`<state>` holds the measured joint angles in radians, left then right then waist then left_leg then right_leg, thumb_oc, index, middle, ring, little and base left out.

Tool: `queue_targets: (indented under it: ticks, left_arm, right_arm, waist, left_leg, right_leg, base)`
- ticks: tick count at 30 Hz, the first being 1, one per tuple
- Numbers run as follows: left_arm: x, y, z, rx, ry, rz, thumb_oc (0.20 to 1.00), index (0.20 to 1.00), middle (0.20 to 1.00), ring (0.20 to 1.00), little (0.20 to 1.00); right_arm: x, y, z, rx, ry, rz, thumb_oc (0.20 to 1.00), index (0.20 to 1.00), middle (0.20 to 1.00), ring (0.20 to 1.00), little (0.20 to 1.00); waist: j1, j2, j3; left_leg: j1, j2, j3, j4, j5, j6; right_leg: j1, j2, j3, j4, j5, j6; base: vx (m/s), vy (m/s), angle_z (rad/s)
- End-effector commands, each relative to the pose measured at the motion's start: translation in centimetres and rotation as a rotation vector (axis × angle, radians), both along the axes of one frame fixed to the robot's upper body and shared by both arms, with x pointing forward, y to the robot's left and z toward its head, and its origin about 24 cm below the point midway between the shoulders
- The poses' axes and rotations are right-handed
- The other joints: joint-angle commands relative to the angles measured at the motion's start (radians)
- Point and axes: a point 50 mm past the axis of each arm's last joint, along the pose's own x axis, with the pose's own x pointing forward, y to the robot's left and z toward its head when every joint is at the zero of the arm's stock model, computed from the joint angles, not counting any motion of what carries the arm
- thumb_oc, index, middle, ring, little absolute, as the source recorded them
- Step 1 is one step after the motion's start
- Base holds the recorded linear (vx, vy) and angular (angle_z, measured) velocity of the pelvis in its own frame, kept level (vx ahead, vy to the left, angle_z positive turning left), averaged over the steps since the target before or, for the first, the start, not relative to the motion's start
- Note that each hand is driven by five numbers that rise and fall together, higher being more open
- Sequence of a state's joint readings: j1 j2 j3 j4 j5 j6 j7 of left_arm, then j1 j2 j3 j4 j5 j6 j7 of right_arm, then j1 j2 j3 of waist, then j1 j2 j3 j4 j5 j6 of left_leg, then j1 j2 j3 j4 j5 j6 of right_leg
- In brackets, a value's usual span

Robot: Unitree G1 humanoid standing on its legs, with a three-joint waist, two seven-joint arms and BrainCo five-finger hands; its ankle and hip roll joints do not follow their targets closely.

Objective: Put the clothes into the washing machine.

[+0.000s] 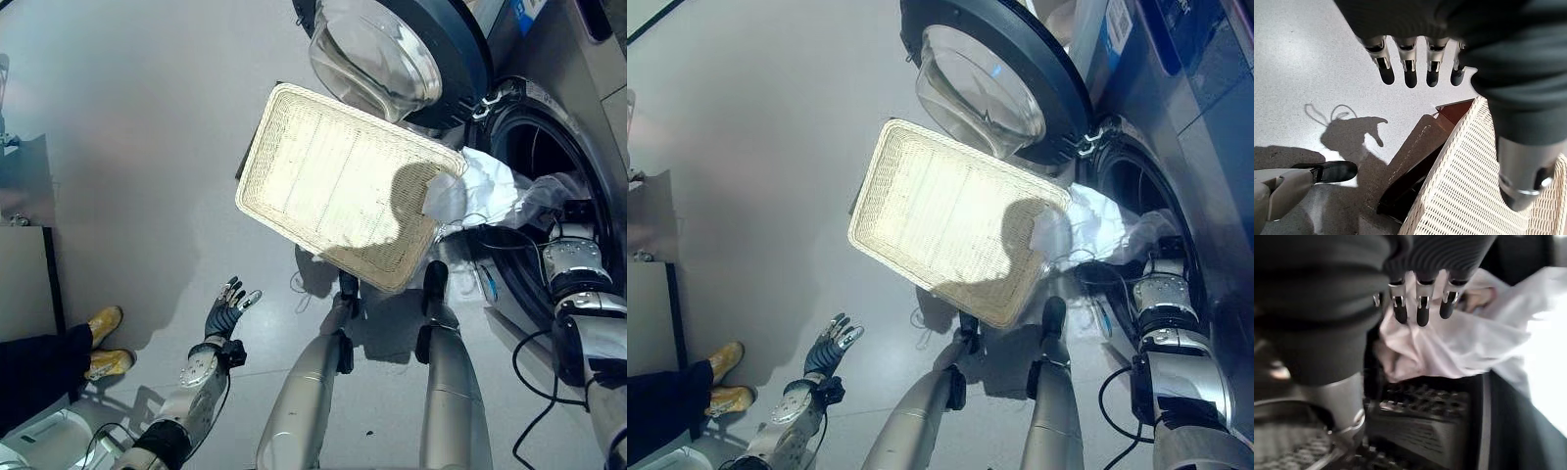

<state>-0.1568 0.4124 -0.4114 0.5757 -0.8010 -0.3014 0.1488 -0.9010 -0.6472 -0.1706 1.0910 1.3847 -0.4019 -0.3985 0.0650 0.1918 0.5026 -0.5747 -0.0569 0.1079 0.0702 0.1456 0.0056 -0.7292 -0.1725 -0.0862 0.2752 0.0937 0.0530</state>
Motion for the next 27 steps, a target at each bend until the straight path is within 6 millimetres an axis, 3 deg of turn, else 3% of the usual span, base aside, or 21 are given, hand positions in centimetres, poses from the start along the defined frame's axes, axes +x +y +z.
queue_targets:
  ticks: [1,4,14,20,22,27]
  left_arm:
    - [-0.5,-0.1,-0.4,-0.037,-0.006,0.054,1.0,1.0,1.0,1.0,1.0]
    - [-0.2,-0.7,-0.5,-0.057,0.002,0.064,1.0,1.0,1.0,1.0,1.0]
    - [-0.2,-1.4,-1.2,-0.068,0.017,0.065,1.0,1.0,1.0,1.0,1.0]
    - [-0.3,-2.0,-1.5,-0.076,0.02,0.062,1.0,1.0,1.0,1.0,1.0]
    - [-0.3,-2.5,-1.6,-0.079,0.02,0.058,1.0,1.0,1.0,1.0,1.0]
    - [-0.3,-3.1,-1.6,-0.087,0.018,0.058,1.0,1.0,1.0,1.0,1.0]
  right_arm:
    - [-4.6,-4.8,9.2,-0.271,-0.265,-0.281,1.0,1.0,1.0,1.0,1.0]
    - [-4.5,-3.4,7.3,-0.237,-0.341,-0.298,1.0,1.0,1.0,1.0,1.0]
    - [-2.8,-0.3,-0.4,-0.164,-0.266,-0.134,1.0,1.0,1.0,1.0,1.0]
    - [-2.2,2.4,-3.4,-0.116,-0.26,-0.045,1.0,1.0,1.0,1.0,1.0]
    - [-1.8,4.2,-4.9,-0.084,-0.265,0.003,1.0,1.0,1.0,1.0,1.0]
    - [-1.4,6.7,-6.2,-0.078,-0.252,0.077,1.0,1.0,1.0,1.0,1.0]
  waist:
    - [-0.049,0.111,0.017]
    - [-0.063,0.116,0.017]
    - [-0.077,0.108,0.017]
    - [-0.086,0.097,0.017]
    - [-0.09,0.09,0.017]
    - [-0.096,0.083,0.017]
  left_leg:
    - [0.016,-0.017,-0.001,0.0,-0.034,-0.042]
    - [0.02,-0.018,0.011,-0.019,-0.028,-0.042]
    - [0.035,-0.015,0.031,-0.065,-0.015,-0.036]
    - [0.04,-0.015,0.042,-0.083,-0.011,-0.034]
    - [0.039,-0.019,0.047,-0.084,-0.012,-0.033]
    - [0.036,-0.022,0.058,-0.09,-0.008,-0.031]
  right_leg:
    - [0.053,0.117,-0.078,0.152,-0.212,-0.027]
    - [0.052,0.118,-0.059,0.122,-0.191,-0.015]
    - [0.064,0.112,-0.035,0.036,-0.131,0.005]
    - [0.074,0.109,-0.027,-0.015,-0.099,0.012]
    - [0.074,0.106,-0.025,-0.039,-0.079,0.016]
    - [0.076,0.102,-0.021,-0.069,-0.055,0.022]
  base:
    - [-0.01,0.051,-0.02]
    - [-0.03,0.155,-0.05]
    - [-0.03,0.065,-0.07]
    - [0.0,0.055,-0.07]
    - [-0.01,0.062,-0.11]
    - [0.0,0.059,-0.08]
